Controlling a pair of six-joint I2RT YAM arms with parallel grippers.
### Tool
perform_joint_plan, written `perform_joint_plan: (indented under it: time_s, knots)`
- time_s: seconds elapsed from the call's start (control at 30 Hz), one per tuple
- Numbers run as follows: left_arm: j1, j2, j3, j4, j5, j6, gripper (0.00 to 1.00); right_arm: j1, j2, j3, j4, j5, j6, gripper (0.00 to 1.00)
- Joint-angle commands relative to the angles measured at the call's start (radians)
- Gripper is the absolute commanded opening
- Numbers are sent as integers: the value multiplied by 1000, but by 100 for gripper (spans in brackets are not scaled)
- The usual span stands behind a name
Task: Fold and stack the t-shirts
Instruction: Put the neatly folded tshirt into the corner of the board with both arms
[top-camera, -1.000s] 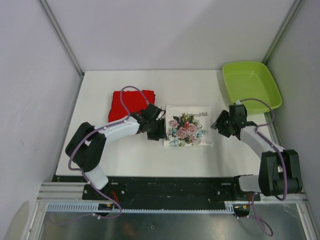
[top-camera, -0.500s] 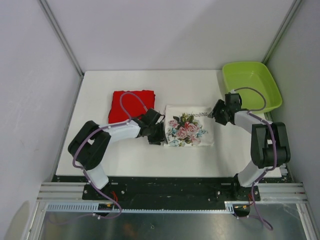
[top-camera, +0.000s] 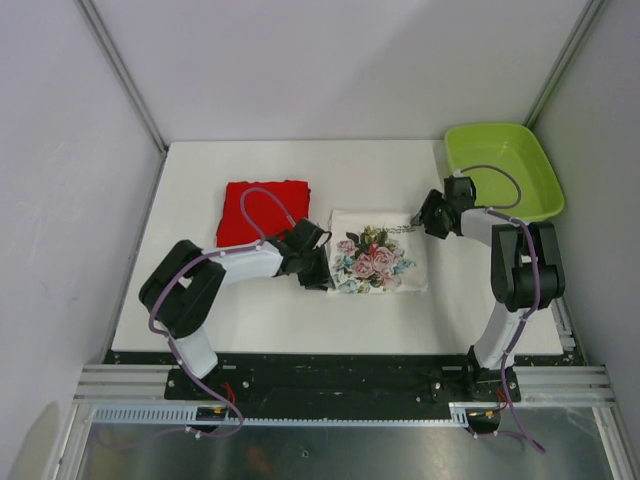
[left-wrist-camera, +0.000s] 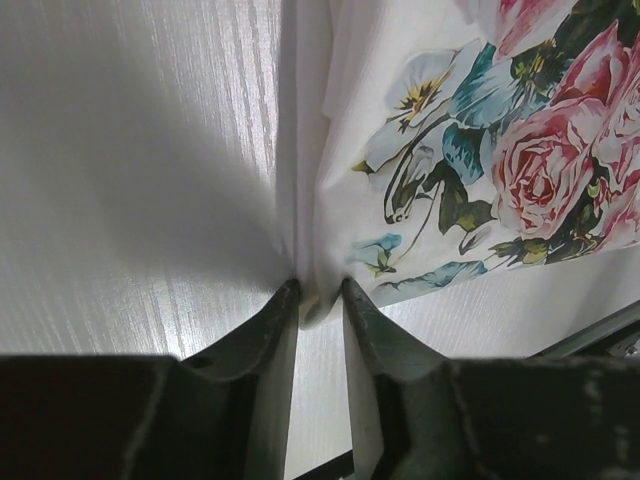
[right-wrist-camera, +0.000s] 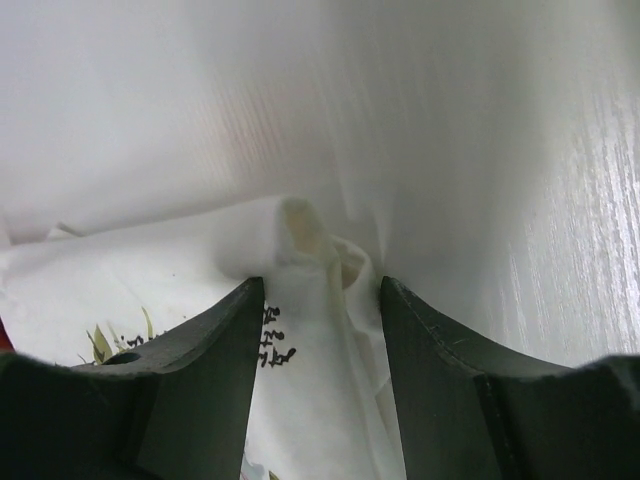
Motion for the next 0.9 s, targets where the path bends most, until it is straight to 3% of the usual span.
perform_joint_plan:
  time_s: [0.0, 0.13, 0.33, 0.53, 0.87]
  knots:
    - [-15, 27, -5, -7, -25, -26, 27, -1, 23, 38, 14, -2, -19, 54]
    - [-19, 28, 0, -9, -26, -37, 20, 5, 17, 37, -24, 21, -17, 50]
    - [-22, 1, 9, -8, -29, -48, 7, 26, 3, 37, -60, 42, -19, 36]
    - [-22, -32, 11, -14, -27, -52, 0, 52, -33, 37, -84, 52, -13, 4]
    - [-23, -125, 67, -68, -37, -25, 0, 92, -154, 38, -133, 120, -26, 0]
